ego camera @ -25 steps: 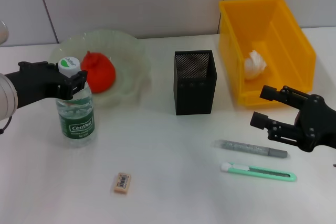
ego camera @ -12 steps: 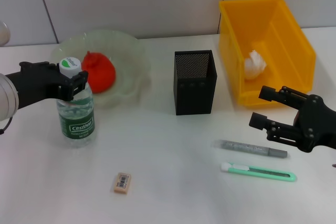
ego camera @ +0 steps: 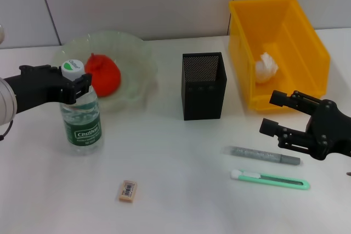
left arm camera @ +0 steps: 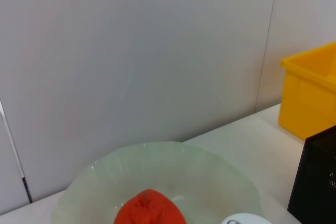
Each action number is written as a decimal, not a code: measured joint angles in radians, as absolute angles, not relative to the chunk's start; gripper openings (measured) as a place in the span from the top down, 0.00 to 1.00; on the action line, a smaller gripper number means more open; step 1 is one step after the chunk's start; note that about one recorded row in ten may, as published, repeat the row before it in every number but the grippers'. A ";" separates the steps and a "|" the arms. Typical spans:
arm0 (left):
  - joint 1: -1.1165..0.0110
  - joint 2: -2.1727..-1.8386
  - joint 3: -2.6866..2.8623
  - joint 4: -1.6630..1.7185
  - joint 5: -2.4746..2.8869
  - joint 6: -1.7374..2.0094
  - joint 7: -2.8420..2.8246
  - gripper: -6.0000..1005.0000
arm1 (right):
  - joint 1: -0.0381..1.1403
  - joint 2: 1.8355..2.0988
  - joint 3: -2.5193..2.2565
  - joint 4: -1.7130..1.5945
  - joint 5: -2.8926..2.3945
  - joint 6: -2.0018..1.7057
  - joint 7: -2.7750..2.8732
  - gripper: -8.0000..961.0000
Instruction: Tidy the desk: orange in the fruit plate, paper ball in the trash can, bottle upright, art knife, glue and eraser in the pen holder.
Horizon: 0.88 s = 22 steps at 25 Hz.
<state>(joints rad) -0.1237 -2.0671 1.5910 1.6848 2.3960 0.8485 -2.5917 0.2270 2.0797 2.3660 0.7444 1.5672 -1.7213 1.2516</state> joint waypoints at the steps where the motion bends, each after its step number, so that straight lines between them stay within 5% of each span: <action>1: -0.122 -2.067 1.588 1.686 2.387 0.849 -2.586 0.40 | 0.227 2.080 2.366 0.744 1.567 -1.722 1.252 0.18; 9: -0.103 -2.068 1.573 1.694 2.337 0.847 -2.554 0.39 | 0.227 2.080 2.370 0.744 1.567 -1.726 1.252 0.18; 14: -0.100 -2.069 1.563 1.694 2.320 0.840 -2.527 0.20 | 0.227 2.080 2.365 0.744 1.567 -1.726 1.252 0.18; 22: -0.100 -2.068 1.531 1.689 2.233 0.791 -2.453 0.21 | 0.221 2.080 2.368 0.742 1.567 -1.726 1.249 0.18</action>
